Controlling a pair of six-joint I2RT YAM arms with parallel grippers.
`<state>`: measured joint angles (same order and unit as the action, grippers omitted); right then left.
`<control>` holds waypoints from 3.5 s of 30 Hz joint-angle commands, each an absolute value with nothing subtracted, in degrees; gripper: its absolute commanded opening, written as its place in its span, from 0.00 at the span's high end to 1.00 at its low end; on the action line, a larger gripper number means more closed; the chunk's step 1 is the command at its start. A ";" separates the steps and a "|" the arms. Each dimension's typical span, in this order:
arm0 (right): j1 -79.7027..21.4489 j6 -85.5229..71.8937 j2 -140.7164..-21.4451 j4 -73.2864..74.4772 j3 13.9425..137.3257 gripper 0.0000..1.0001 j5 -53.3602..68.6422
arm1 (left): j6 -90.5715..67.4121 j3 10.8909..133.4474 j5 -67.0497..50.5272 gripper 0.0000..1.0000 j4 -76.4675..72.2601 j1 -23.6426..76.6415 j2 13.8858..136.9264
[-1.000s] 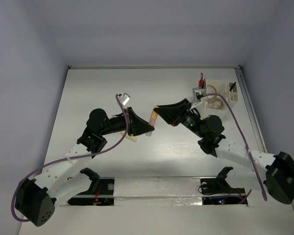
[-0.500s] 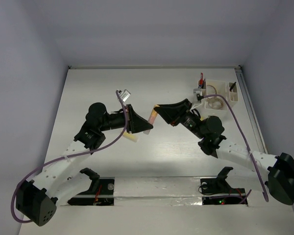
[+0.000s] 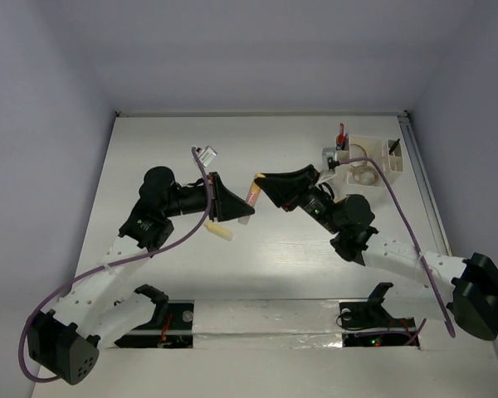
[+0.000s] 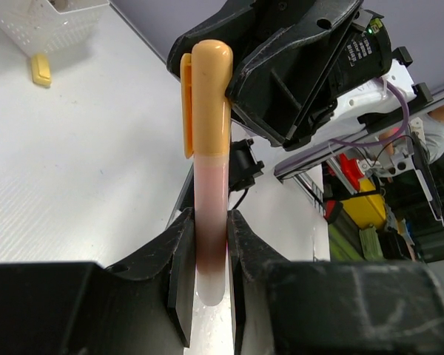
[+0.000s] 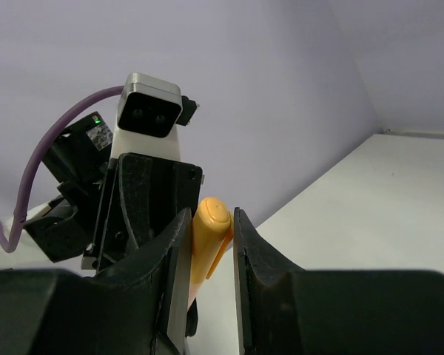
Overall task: Sort the stationery into containers
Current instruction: Close the pen cap on the pen, then place the pen in the storage box, then pick up the pen from the center of the board.
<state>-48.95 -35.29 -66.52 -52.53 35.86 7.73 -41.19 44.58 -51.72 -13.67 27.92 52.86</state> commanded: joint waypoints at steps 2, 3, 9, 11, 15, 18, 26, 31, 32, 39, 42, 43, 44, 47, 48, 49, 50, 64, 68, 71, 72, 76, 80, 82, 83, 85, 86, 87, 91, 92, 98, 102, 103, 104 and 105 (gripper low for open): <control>-58.18 -33.30 -69.53 -28.56 29.36 1.00 29.90 | -41.31 55.02 -37.09 1.00 -36.74 25.40 51.68; -58.18 -33.48 -69.00 -28.56 29.88 1.00 28.75 | -41.31 54.41 -37.18 1.00 -36.74 25.40 51.59; -54.08 -34.01 -66.53 -24.96 36.46 1.00 13.55 | -37.10 47.29 -37.44 0.89 -26.65 25.40 48.78; -50.47 -35.41 -66.53 -24.96 39.19 1.00 11.61 | -33.41 45.01 -36.31 0.70 -19.45 25.40 46.68; -40.36 -37.97 -67.85 -27.59 42.88 1.00 11.07 | -27.17 42.37 -33.49 0.35 -6.72 25.40 41.76; -34.82 -36.92 -68.64 -26.37 47.10 1.00 8.00 | -23.04 42.01 -31.47 0.01 -2.04 25.40 37.89; -20.86 -24.02 -61.72 -16.10 49.40 1.00 -16.91 | -15.56 40.44 -24.79 0.01 5.45 25.40 32.17; -12.06 -18.12 -58.01 -18.98 47.64 1.00 -28.36 | -15.03 39.64 -22.68 0.01 6.60 25.40 29.20; -11.08 -17.15 -58.18 -19.59 47.81 1.00 -31.78 | -15.20 39.55 -22.41 0.01 6.50 25.40 28.48; -1.68 -8.79 -65.03 -22.07 52.55 1.00 -40.52 | -15.91 38.41 -21.62 0.01 6.33 25.40 23.64; 2.63 -8.35 -69.16 -20.49 55.28 1.00 -40.08 | -15.91 38.58 -21.01 0.01 6.59 25.40 22.94; 3.51 -8.35 -70.04 -20.57 55.63 1.00 -39.64 | -15.91 38.58 -20.83 0.01 6.77 25.92 22.42; 4.82 -8.18 -71.53 -20.83 55.81 1.00 -39.20 | -16.00 38.58 -20.48 0.01 6.85 25.93 22.24; 5.97 -6.25 -74.78 -22.32 56.51 1.00 -38.59 | -15.91 38.58 -20.30 0.01 6.94 26.46 22.06; 5.98 -4.67 -75.66 -22.85 56.95 1.00 -38.58 | -15.91 38.67 -20.30 0.01 6.94 26.46 22.06; 5.98 -3.79 -76.46 -23.20 57.56 1.00 -38.41 | -15.91 38.58 -20.30 0.01 6.94 26.98 22.06; 5.98 -2.82 -77.16 -23.99 57.83 1.00 -37.97 | -15.91 38.58 -20.30 0.01 6.86 26.98 22.06; 5.98 0.09 -82.09 -27.60 56.34 1.00 -34.81 | -15.91 38.58 -20.57 0.01 6.59 26.98 22.50; 5.98 -3.07 -81.04 -27.95 53.71 1.00 -33.84 | -15.91 38.50 -20.48 0.01 6.59 26.98 22.50; 5.98 -2.20 -80.77 -28.82 52.39 0.98 -33.66 | -15.91 38.50 -20.57 0.01 6.59 26.98 22.41; 5.98 -0.98 -80.77 -29.61 52.21 0.98 -34.71 | -15.91 38.50 -20.57 0.01 6.59 26.98 22.41; 5.36 -0.97 -80.60 -29.36 52.03 0.86 -34.45 | -15.91 38.50 -20.48 0.01 6.59 26.98 22.15; 4.31 -1.58 -79.46 -27.60 52.73 0.57 -33.31 | -16.00 38.50 -20.30 0.01 6.68 26.98 22.06; 3.61 -1.76 -78.84 -26.02 53.61 0.49 -32.87 | -16.00 38.50 -20.22 0.01 6.68 26.98 22.15; 3.60 -2.02 -77.97 -25.32 53.96 0.46 -32.78 | -16.00 38.50 -20.30 0.01 6.59 26.98 22.06; 3.08 -3.07 -77.00 -23.21 55.37 0.42 -31.38 | -16.00 38.50 -20.13 0.01 6.77 26.98 22.24; 2.47 -3.42 -76.56 -22.33 55.81 0.42 -31.20 | -16.00 38.58 -20.04 0.01 6.68 26.98 22.24; 1.76 -4.30 -75.42 -20.93 56.16 0.42 -30.16 | -16.00 38.58 -19.87 0.01 6.77 26.98 22.24; -0.96 -5.45 -73.13 -17.77 58.17 0.42 -27.16 | -16.00 38.58 -19.42 0.01 6.86 26.98 22.32; -1.66 -5.80 -72.95 -16.36 58.71 0.43 -26.64 | -16.00 38.58 -19.34 0.01 6.86 26.98 22.32; -15.19 -7.73 -70.92 -8.89 58.88 0.85 -9.53 | -15.82 39.02 -16.97 0.01 7.47 25.76 22.41; -26.87 -9.23 -77.24 -2.83 60.55 0.84 6.92 | -15.73 39.81 -10.93 0.01 8.26 25.22 21.36; -29.59 -8.88 -78.91 -2.20 60.99 0.82 7.90 | -15.73 39.90 -9.25 0.01 8.61 25.22 20.92; -32.23 -8.18 -82.75 -1.15 61.78 0.79 8.69 | -15.73 40.08 -7.66 0.01 8.79 25.22 19.96; -37.48 -7.48 -84.79 1.64 63.88 0.75 7.66 | -15.99 40.25 -4.78 0.01 8.96 25.22 19.52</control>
<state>-28.62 -8.27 -79.15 -6.70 60.03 -1.43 -16.38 38.63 -12.40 10.02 25.58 21.56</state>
